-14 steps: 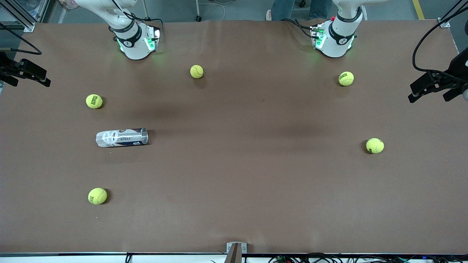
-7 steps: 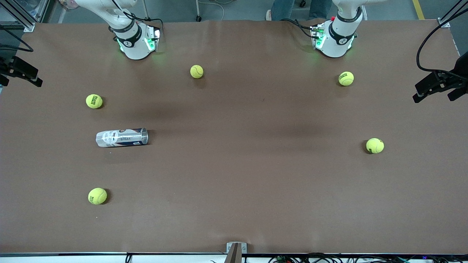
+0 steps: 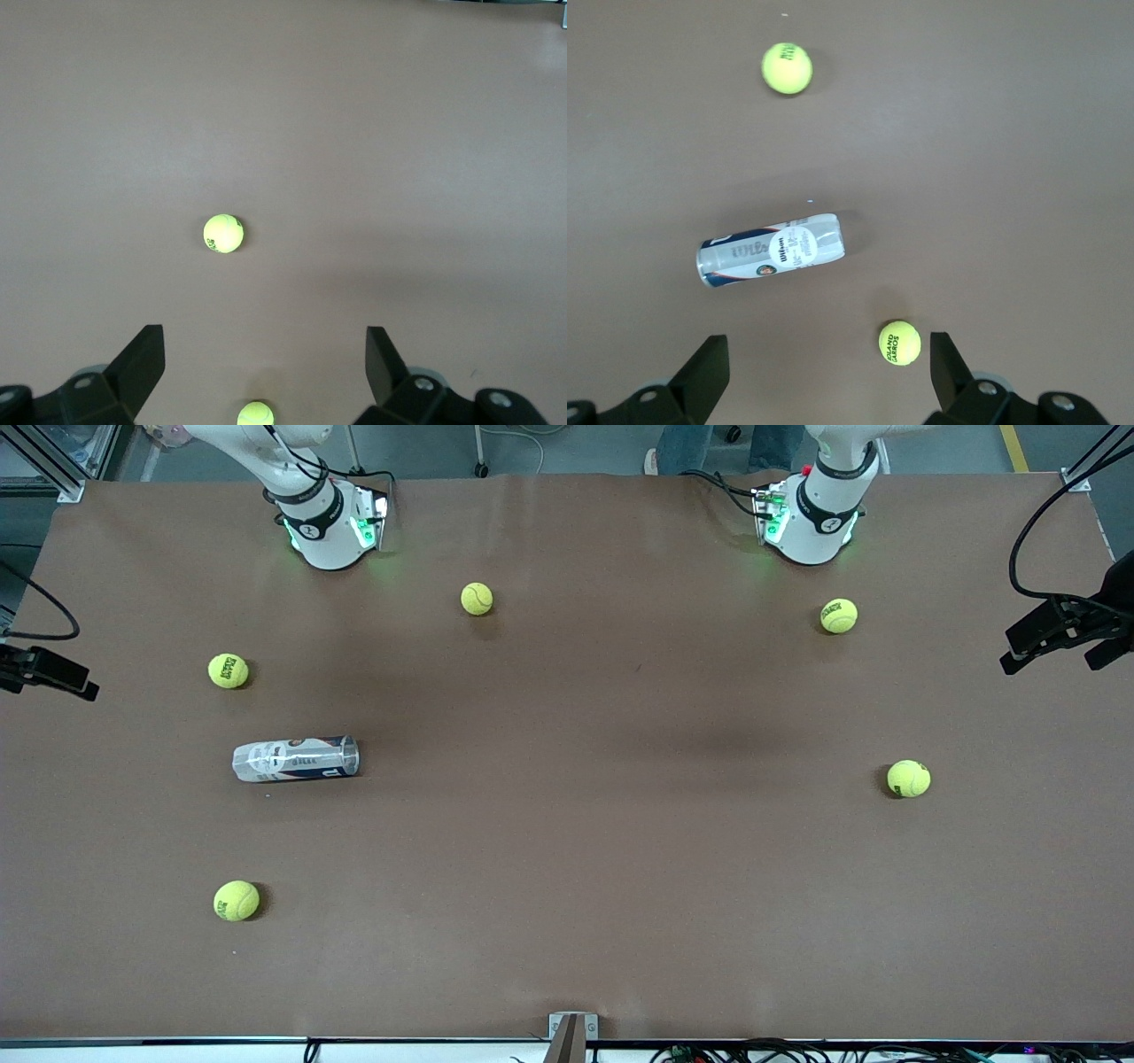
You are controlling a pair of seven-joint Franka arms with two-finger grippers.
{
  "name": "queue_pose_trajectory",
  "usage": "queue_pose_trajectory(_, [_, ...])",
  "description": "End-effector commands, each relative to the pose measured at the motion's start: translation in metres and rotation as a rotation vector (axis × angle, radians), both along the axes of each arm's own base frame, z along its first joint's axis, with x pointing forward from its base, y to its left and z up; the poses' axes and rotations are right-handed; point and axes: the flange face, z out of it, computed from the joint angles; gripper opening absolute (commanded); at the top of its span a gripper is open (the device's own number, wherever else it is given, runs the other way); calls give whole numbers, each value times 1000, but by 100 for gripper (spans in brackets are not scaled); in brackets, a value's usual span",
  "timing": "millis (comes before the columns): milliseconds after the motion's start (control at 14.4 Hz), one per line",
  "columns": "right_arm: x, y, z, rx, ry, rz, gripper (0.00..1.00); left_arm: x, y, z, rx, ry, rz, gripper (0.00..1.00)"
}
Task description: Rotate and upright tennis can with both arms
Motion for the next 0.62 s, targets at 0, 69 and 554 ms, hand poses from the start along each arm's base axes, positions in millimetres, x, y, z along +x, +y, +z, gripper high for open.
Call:
queue_pose_trajectory(0, [-5, -11, 3, -12, -4, -303, 100, -1, 1, 5, 5, -3, -8, 100])
queue_pose_trajectory(69, [-3, -11, -5, -18, 10, -426, 100, -1, 1, 5, 5, -2, -8, 100])
queue_pose_trajectory(554, [15, 28, -67, -102, 103, -1030, 100, -1, 1, 5, 5, 0, -8, 100])
